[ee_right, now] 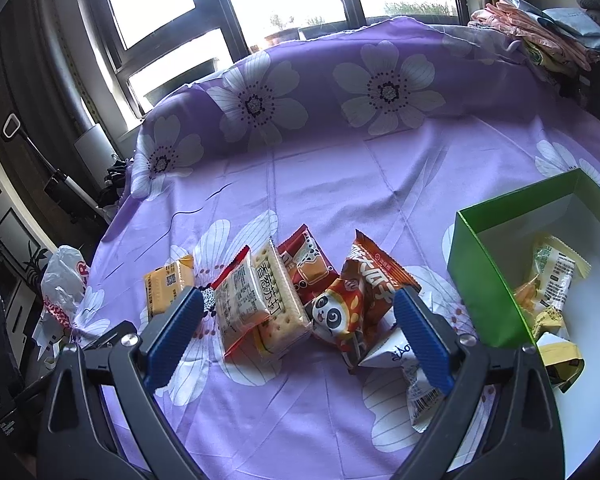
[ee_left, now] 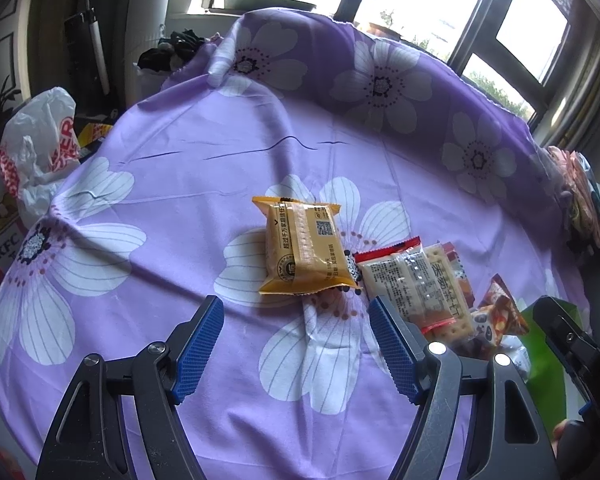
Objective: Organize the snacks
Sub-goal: 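Move the right gripper back over the snack pile, then grasp the orange square cake packet with the right gripper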
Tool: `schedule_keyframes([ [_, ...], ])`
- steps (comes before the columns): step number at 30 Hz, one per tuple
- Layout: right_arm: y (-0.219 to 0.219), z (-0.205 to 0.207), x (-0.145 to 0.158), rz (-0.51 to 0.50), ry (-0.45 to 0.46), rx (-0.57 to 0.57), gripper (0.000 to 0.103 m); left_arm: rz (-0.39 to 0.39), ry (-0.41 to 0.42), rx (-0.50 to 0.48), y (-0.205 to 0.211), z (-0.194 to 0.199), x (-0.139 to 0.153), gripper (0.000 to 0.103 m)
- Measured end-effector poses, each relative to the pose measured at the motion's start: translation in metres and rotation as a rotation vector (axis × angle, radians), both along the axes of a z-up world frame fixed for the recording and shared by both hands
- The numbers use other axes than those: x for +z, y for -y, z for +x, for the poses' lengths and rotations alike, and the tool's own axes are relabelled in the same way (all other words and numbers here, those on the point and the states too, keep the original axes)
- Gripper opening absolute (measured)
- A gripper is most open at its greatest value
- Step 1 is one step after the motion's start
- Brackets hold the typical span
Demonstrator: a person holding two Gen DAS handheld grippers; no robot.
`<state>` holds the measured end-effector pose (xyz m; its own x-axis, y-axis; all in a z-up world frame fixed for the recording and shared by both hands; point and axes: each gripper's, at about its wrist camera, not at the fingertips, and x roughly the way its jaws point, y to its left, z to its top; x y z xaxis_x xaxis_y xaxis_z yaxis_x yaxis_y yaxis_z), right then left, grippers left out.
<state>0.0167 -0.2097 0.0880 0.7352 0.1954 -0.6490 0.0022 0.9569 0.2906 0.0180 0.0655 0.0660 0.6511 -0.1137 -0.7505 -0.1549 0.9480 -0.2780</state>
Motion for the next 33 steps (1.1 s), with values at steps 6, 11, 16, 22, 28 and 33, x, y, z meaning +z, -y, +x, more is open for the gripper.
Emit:
schedule_keyframes([
  [6,0.0,0.0,0.0,0.002,0.0,0.0,0.096,0.003,-0.014,0.002,0.0,0.001,-0.002,0.076],
  [11,-0.002,-0.001,-0.001,-0.002,0.001,0.006,0.096,0.01,-0.022,0.007,0.0,0.003,-0.004,0.076],
  [16,-0.006,-0.001,-0.001,-0.007,-0.002,0.022,0.096,-0.011,-0.031,0.03,-0.006,0.005,-0.007,0.076],
  [22,-0.016,-0.002,-0.001,-0.039,-0.007,0.054,0.096,0.02,-0.027,0.047,-0.008,0.008,-0.007,0.076],
  [28,-0.034,0.011,0.001,-0.127,0.01,0.064,0.096,-0.06,-0.037,0.041,-0.017,0.017,-0.009,0.076],
  [33,-0.053,0.025,0.005,-0.206,0.021,0.091,0.096,-0.106,-0.057,0.068,-0.026,0.029,-0.016,0.076],
])
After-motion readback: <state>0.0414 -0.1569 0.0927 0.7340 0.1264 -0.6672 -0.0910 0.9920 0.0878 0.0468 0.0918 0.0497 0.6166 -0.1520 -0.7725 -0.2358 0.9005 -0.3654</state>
